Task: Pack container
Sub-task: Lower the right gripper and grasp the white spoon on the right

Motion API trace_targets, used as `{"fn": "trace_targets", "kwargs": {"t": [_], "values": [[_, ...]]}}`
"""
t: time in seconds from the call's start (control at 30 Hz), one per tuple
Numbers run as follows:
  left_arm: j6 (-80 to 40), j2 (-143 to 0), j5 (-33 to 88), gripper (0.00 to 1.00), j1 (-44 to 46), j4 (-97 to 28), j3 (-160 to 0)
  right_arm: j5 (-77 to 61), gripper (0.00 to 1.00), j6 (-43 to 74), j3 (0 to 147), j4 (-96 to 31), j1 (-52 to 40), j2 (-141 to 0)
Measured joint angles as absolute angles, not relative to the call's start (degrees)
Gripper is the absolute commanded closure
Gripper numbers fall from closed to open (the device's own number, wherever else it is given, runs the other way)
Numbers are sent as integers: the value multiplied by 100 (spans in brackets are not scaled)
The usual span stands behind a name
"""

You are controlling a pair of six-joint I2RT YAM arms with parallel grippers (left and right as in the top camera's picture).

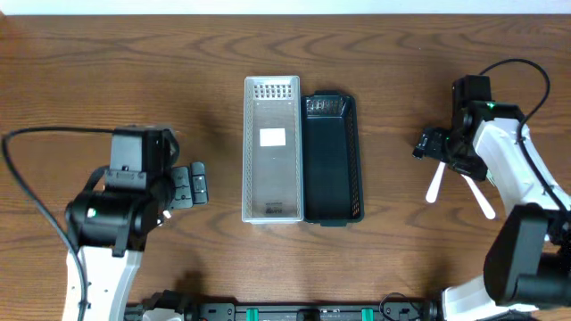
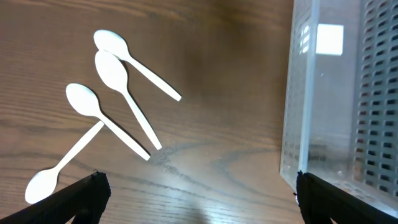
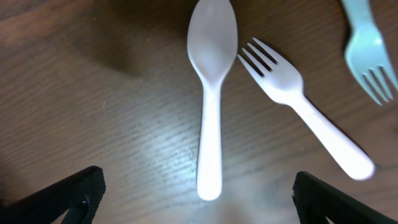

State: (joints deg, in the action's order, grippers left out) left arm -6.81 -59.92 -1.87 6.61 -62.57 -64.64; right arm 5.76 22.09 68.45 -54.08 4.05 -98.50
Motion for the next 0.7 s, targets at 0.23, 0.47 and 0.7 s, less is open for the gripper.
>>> {"fn": "trace_targets", "kwargs": {"t": [0.23,0.47,0.7], "values": [[-593,-6283,-187,2,657,-6254,-6464,537,1,2123,6845,-5109,626,-10499],[-593,-6292,-187,2,657,-6254,-6464,392,5,2018,6845,-4875,740,-10943],[-593,-6292,-187,2,657,-6254,-6464,325,23,1951,6845,-4772,744,-11015]]}}
